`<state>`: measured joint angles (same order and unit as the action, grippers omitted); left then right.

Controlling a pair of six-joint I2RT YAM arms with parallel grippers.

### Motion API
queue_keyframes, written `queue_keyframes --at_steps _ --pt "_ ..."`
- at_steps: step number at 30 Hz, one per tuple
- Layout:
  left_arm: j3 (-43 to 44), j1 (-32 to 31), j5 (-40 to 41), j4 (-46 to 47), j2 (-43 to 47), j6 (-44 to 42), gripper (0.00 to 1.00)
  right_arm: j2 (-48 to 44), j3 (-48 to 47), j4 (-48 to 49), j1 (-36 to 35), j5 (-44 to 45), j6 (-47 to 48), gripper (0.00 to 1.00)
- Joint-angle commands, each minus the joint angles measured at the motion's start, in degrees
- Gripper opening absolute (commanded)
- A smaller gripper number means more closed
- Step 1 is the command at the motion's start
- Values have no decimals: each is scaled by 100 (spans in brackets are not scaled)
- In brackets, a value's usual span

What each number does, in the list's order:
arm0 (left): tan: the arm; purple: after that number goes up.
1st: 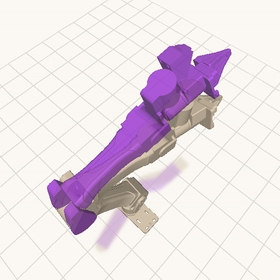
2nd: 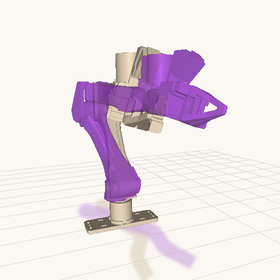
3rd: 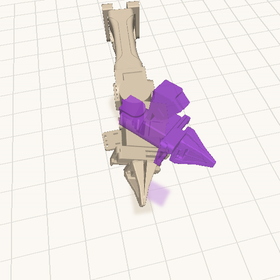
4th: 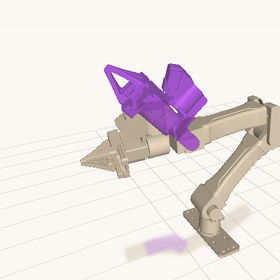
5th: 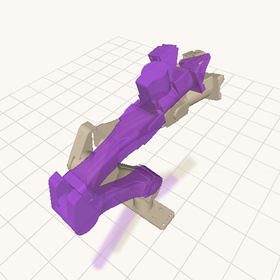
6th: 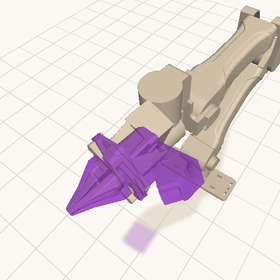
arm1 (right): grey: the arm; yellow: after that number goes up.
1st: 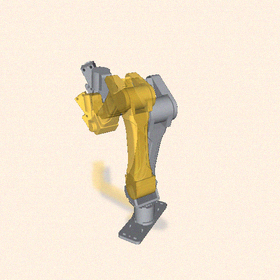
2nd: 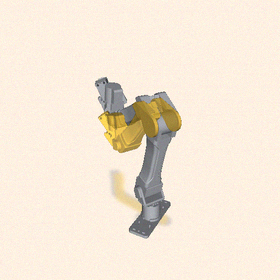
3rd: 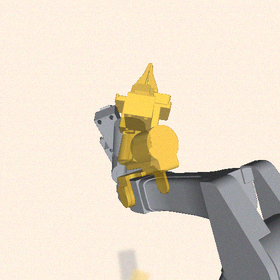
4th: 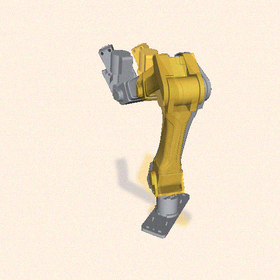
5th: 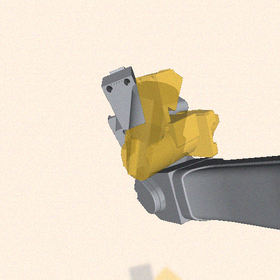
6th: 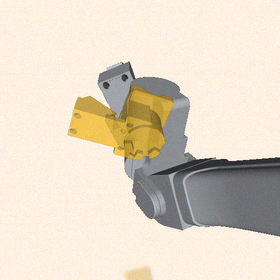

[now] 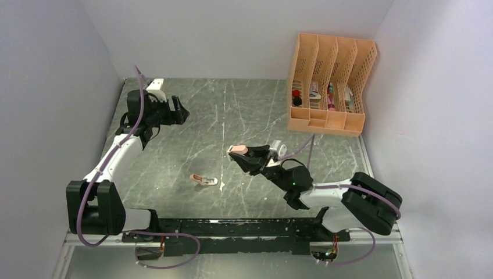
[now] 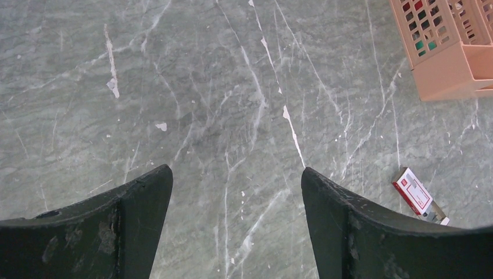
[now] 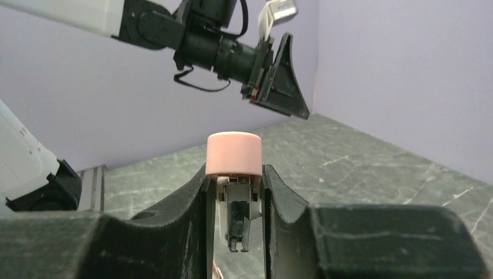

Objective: Load the staples into the stapler

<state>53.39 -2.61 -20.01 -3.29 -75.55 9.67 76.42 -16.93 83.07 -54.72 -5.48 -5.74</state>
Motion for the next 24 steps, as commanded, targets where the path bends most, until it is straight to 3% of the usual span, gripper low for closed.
queue_keyframes --at_steps 1,3,6,7,8,9,11,12,14,17,21,24 --pt "-7 41 -150 171 28 32 86 -236 92 404 -94 85 107 1" --pt "39 41 -173 68 -35 12 86 -671 -418 -1418 -211 -323 474 0" --pt "76 41 -238 89 -74 32 85 -121 511 591 -159 600 351 0" --pt "39 41 -248 136 -85 49 85 -253 342 140 -258 326 299 0" --pt "27 46 -253 152 -108 66 85 -482 -176 -1105 -380 -157 375 0" --pt "55 42 -262 119 -142 62 85 -568 -492 -1655 -524 -372 541 0" --pt "122 41 -271 24 -173 33 84 -476 33 -560 -518 580 325 0" --pt "125 41 -257 15 -156 33 84 -378 46 -273 -453 438 348 0" --pt "31 41 -269 170 -141 71 84 -403 -438 -1332 -591 -419 359 0" --pt "162 41 -280 -49 -198 20 84 -304 168 -411 -486 677 599 0" --pt "46 41 -255 127 -136 65 84 -606 -450 -2368 -322 89 778 0" --pt "109 41 -290 50 -162 38 84 -816 -699 -3321 -318 672 790 0"
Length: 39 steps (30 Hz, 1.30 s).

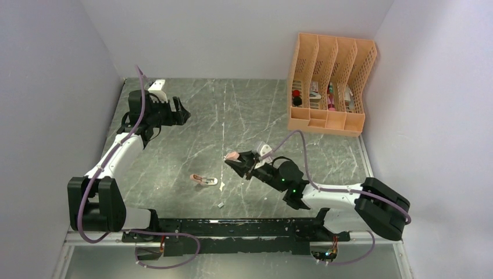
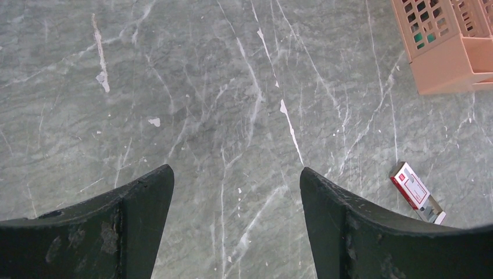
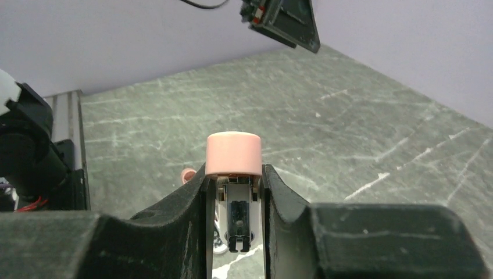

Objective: Load the staples into the stapler

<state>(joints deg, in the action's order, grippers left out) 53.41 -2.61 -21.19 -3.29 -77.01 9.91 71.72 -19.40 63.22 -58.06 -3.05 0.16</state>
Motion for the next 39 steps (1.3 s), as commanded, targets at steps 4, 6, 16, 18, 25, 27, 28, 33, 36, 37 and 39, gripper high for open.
queue_keyframes --at_steps 4,6,16,18,25,27,28,33,36,37,39 --pt "68 42 -193 89 4 37 84 17 -1713 -4337 31 814 548 0" --pt "87 43 -215 82 -18 38 84 396 -2173 -5184 27 835 834 0" --pt "106 42 -186 45 -7 32 84 1743 -3204 -6989 47 538 2407 3" --pt "93 41 -193 53 0 28 84 1924 -3356 -7058 97 373 2460 3" --pt "104 44 -201 32 10 20 84 2668 -3985 -7625 111 -184 2254 7" --pt "95 46 -190 43 19 20 84 2794 -4083 -7718 120 -204 2116 8" --pt "94 42 -192 41 20 20 84 2851 -4126 -7739 112 -163 2033 7" --pt "121 42 -213 26 -28 20 84 3007 -4238 -7812 98 -67 1719 8" --pt "120 43 -225 31 -33 20 84 2994 -4161 -7758 49 -85 1738 14" --pt "119 42 -228 32 -33 22 84 3015 -4168 -7791 36 -102 1761 17" --pt "118 41 -236 36 -41 21 84 3080 -4185 -7847 18 -80 1783 23"
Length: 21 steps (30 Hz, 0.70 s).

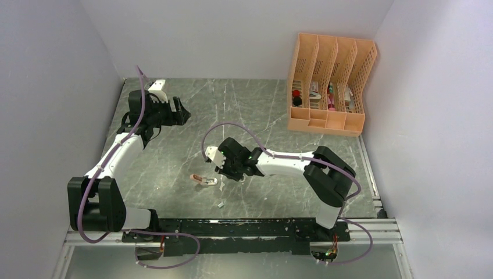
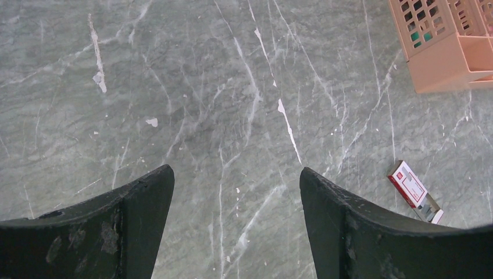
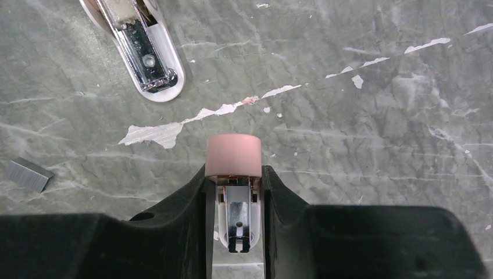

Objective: Load the staples into the stapler

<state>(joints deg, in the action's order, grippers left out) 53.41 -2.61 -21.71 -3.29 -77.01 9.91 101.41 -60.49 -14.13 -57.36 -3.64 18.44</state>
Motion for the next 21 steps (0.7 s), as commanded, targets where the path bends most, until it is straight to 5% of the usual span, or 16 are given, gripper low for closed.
queue_keyframes --at_steps 1,15,21 --pt "117 41 -182 35 -42 24 84 128 -77 -121 -66 -16 -31 26" --pt "134 41 -136 8 -5 15 84 -488 6 192 -96 64 -3 62" --pt "126 41 -91 -7 60 2 84 -1822 800 897 -89 25 589 63"
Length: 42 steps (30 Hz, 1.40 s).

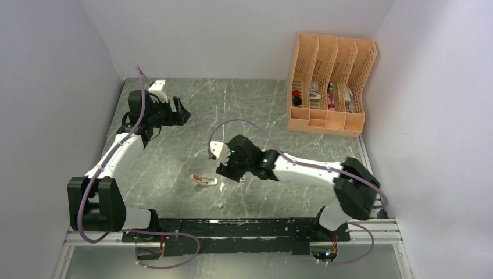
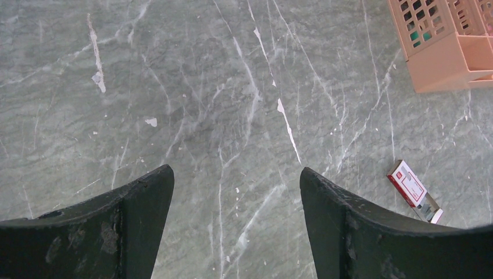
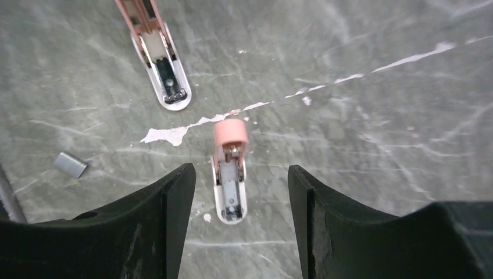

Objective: Load the staples into the stapler

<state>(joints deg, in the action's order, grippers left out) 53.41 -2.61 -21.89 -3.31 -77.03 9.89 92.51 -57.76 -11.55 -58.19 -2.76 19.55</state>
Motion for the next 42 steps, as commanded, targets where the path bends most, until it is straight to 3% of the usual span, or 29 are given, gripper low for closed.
queue_keyframes --at_steps 1,6,10,15,21,42 --pt "118 41 -71 1 77 5 84 -1210 747 790 -14 -458 678 63" --pt "135 41 -58 -29 139 -4 84 -2024 1854 1620 -14 -2765 1595 57" --pt "100 41 -5 -30 265 -22 84 -1492 1728 1290 -59 -4084 1996 54" --pt "56 41 14 -6 403 -31 84 -472 1128 470 -218 -4223 2971 50" --pt "57 42 -23 6 435 -20 84 388 610 -35 -252 -4358 3347 46" --pt "87 41 0 -36 356 -51 84 1097 729 331 -276 -3984 3438 43"
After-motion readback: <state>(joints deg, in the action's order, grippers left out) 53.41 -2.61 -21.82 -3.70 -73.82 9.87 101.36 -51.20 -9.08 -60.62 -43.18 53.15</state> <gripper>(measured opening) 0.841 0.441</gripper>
